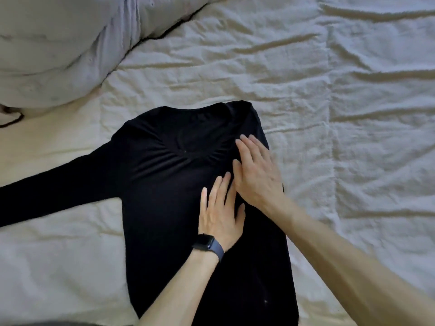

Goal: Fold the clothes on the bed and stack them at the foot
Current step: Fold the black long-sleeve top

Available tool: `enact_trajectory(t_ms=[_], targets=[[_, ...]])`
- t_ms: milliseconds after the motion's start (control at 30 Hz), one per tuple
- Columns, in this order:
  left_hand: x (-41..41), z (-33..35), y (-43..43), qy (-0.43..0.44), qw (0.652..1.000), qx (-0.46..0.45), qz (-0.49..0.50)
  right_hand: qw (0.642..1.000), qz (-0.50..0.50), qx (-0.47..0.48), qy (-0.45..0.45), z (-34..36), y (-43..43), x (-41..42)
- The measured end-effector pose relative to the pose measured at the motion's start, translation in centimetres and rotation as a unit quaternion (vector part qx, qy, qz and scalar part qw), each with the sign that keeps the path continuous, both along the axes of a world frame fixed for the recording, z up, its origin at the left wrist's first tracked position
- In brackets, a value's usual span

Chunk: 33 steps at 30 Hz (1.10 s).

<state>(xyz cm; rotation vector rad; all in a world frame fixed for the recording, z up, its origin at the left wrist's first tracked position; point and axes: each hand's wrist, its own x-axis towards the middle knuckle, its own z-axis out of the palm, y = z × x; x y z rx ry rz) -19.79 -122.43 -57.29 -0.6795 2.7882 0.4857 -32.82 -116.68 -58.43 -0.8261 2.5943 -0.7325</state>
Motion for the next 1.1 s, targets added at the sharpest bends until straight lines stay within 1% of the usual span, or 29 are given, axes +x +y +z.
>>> enact_trajectory(t_ms=[33, 67, 100, 200, 267, 367, 400, 433, 467, 533, 567, 600, 700, 833, 933, 1000, 1100], targets=[[1.2, -0.6, 0.4, -0.025, 0.999, -0.013, -0.021, 0.997, 0.061, 0.047, 0.031, -1.2, -0.8, -0.7], [2.3, -1.2, 0.6, -0.044, 0.998, -0.020, -0.035, 0.989, 0.101, 0.089, 0.054, -2.4, -1.2, -1.7], [3.2, -1.8, 0.7, -0.054, 0.997, -0.021, -0.042, 0.984, 0.115, 0.122, 0.069, -3.5, -1.2, -2.9], [5.6, -3.4, 0.2, -0.063, 0.996, -0.006, -0.065, 0.976, 0.071, 0.193, 0.064, -5.3, -0.3, -6.5], [7.3, -4.0, -0.4, -0.060, 0.995, -0.016, -0.081, 0.973, 0.047, 0.219, 0.064, -5.5, 0.0, -7.4], [9.7, -3.9, -1.2, -0.064, 0.995, -0.025, -0.070, 0.978, -0.027, 0.200, 0.058, -4.0, -0.7, -5.5], [10.6, -3.8, -1.5, -0.064, 0.995, -0.027, -0.065, 0.981, -0.035, 0.181, 0.065, -3.4, -0.9, -4.0], [11.4, -3.6, -1.7, -0.066, 0.995, -0.029, -0.064, 0.984, -0.017, 0.158, 0.081, -2.8, -1.1, -2.3], [12.1, -3.4, -1.8, -0.069, 0.995, -0.028, -0.070, 0.985, 0.023, 0.137, 0.100, -2.4, -1.1, -0.3], [13.6, -3.1, -2.1, -0.072, 0.993, -0.025, -0.088, 0.976, 0.124, 0.119, 0.131, -2.2, -0.7, 3.4], [14.4, -3.0, -2.2, -0.074, 0.992, -0.024, -0.098, 0.970, 0.155, 0.129, 0.135, -2.5, -0.1, 4.6], [15.3, -2.9, -2.3, -0.077, 0.991, -0.022, -0.106, 0.967, 0.166, 0.149, 0.126, -3.0, 0.5, 5.2], [18.6, -2.7, -2.8, -0.095, 0.989, -0.012, -0.109, 0.962, 0.141, 0.222, 0.078, -3.8, 2.0, 4.6], [22.8, -1.6, -3.8, -0.145, 0.983, 0.011, -0.116, 0.955, 0.107, 0.272, 0.059, -3.1, 1.6, 4.7], [25.1, -0.4, -4.8, -0.150, 0.976, 0.044, -0.155, 0.960, 0.081, 0.266, 0.043, -1.2, 1.2, 7.1], [26.5, 0.3, -6.8, -0.148, 0.973, 0.064, -0.167, 0.965, 0.089, 0.245, 0.042, 0.5, 0.4, 9.7], [28.7, 1.4, -12.2, -0.160, 0.977, 0.056, -0.133, 0.972, 0.122, 0.192, 0.050, 3.3, -2.4, 15.1]])
